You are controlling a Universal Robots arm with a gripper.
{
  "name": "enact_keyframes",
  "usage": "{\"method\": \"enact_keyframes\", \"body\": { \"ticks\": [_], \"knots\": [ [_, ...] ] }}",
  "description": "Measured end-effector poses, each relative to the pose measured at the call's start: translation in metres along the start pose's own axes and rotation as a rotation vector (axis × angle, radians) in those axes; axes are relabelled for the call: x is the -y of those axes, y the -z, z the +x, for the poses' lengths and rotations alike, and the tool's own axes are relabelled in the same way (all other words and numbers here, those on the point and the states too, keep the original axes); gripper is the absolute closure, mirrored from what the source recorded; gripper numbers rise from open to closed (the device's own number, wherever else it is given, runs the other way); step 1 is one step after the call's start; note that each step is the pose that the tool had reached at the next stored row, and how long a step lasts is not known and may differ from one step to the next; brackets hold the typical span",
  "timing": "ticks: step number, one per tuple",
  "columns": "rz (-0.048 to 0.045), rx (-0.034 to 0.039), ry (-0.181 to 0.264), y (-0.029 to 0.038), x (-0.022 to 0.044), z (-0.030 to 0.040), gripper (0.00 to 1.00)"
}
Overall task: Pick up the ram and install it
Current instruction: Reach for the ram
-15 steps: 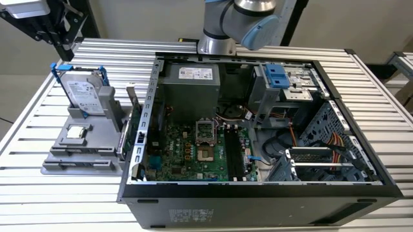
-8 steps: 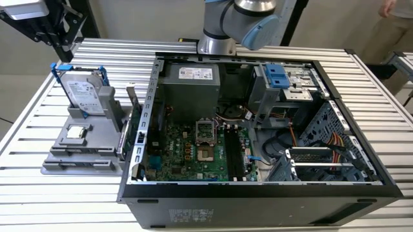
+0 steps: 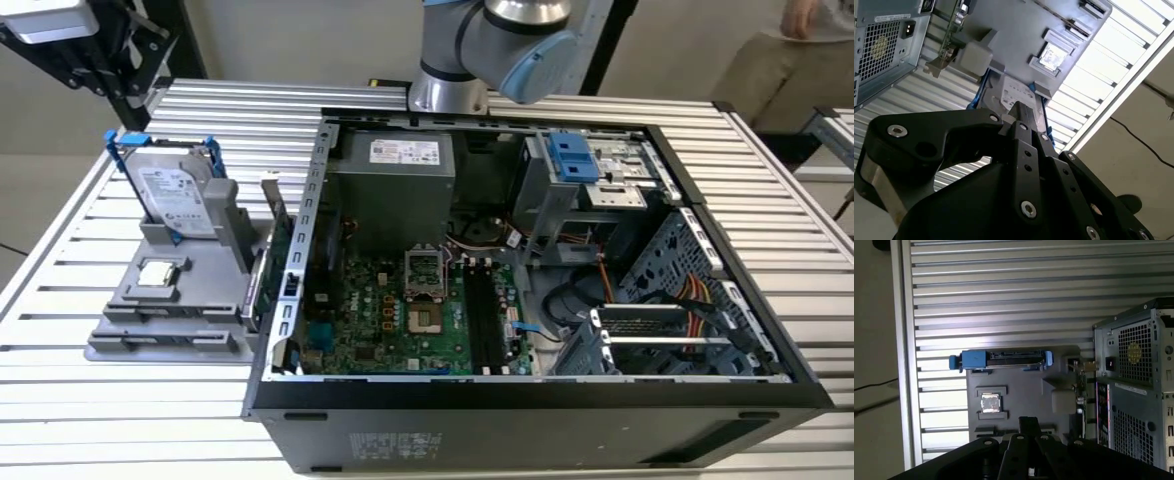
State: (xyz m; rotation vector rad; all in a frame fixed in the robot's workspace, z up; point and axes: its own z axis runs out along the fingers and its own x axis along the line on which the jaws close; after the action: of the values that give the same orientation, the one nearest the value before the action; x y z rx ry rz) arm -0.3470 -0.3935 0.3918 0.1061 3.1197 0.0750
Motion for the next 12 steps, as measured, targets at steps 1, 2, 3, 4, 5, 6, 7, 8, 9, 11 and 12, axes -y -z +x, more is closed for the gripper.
{"method": "enact_keyframes", "body": {
  "ticks": [1,2,3,4,5,6,7,8,9,11,12],
  "knots": [
    [0.0,0.0,0.0,0.0,0.0003,0.0,1.0],
    [0.0,-0.0001,0.0,0.0001,0.0006,0.0,1.0],
    [0.0,0.0,0.0,0.0,0.0009,0.0,1.0],
    [0.0,-0.0001,0.0,0.0001,0.0012,0.0,1.0],
    [0.0,-0.0001,0.0,0.0001,0.0015,0.0,1.0],
    [0.0,0.0,0.0,0.0001,0.0019,0.0,1.0],
    [0.0,-0.0001,0.0,0.0001,0.0022,0.0,1.0],
    [0.0001,-0.0001,0.0,0.0002,0.0025,0.0,1.0],
    [0.0001,-0.0001,0.0,0.0002,0.0027,0.0,1.0],
    [0.0001,-0.0001,0.0,0.0001,0.0042,0.0006,1.0],
    [0.0,0.0,0.0,-0.0001,0.005,0.0022,1.0]
  ]
}}
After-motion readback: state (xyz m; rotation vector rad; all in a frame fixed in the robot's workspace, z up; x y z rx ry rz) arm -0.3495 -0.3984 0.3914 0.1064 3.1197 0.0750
